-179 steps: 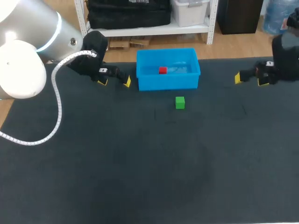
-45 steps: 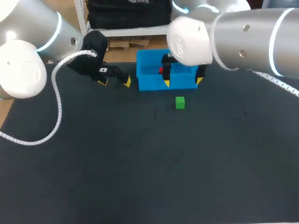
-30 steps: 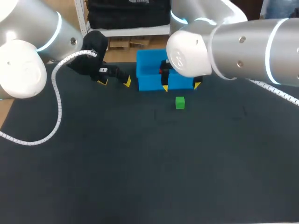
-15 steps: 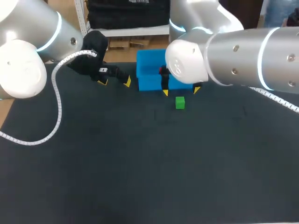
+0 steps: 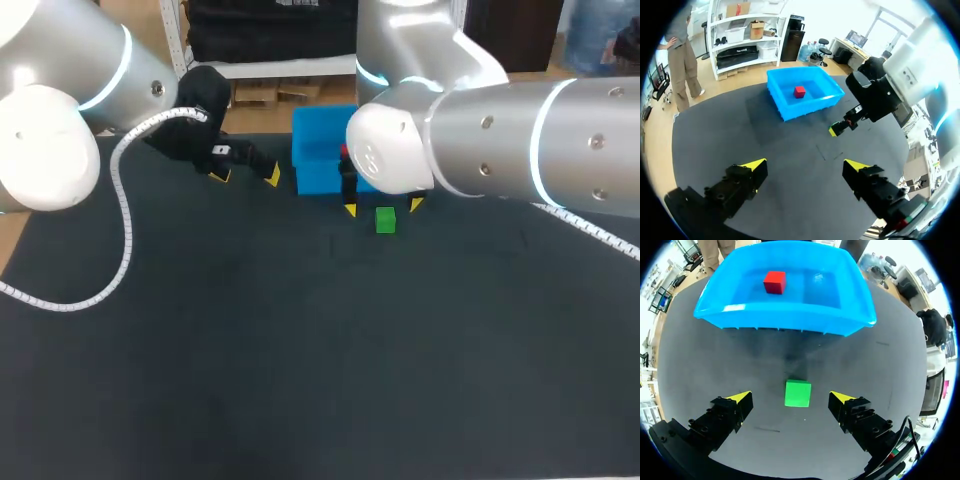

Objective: Use the left arm to pick the red cube and place it into the blue plastic box first, then use the right arm to grasp the green cube and put it into the same blue plastic box after the first action is fully finished.

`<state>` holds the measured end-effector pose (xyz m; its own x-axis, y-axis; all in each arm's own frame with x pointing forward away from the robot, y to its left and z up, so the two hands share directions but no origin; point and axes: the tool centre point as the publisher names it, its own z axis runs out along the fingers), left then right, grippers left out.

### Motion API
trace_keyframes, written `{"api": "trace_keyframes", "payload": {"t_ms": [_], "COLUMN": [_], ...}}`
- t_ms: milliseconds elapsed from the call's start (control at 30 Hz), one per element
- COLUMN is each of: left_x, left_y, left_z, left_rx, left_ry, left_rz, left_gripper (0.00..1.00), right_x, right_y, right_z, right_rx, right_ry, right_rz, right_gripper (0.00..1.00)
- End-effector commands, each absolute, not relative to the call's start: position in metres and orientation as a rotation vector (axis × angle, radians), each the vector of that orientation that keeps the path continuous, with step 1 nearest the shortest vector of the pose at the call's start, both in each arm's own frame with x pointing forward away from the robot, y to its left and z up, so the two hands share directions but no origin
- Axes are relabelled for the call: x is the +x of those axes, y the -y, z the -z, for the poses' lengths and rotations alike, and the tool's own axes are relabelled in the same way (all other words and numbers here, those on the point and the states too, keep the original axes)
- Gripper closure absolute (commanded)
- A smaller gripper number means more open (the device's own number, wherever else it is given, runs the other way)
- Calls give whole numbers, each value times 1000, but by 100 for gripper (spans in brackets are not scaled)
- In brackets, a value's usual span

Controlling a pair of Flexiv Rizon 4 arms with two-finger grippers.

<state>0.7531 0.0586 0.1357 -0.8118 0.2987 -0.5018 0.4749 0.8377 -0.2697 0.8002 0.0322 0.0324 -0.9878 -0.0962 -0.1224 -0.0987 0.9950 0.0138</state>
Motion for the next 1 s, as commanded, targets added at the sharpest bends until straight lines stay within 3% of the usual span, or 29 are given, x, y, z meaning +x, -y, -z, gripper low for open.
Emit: {"api": "trace_keyframes", "payload": {"t_ms": [33, 1000], "left_x": [753, 753], "left_y": [-60, -60], "left_z": [-135, -135], "left_rx": [577, 577], "left_ry": [-2564, -2564], "left_rz": [545, 545], "left_gripper": [0, 0], "right_x": [801, 806], "right_y": [-33, -30], "right_z": [-25, -2], "right_rx": [-129, -97], "right_ry": [-3015, -3021], "right_rz": [-32, -65], "right_gripper": [0, 0]}}
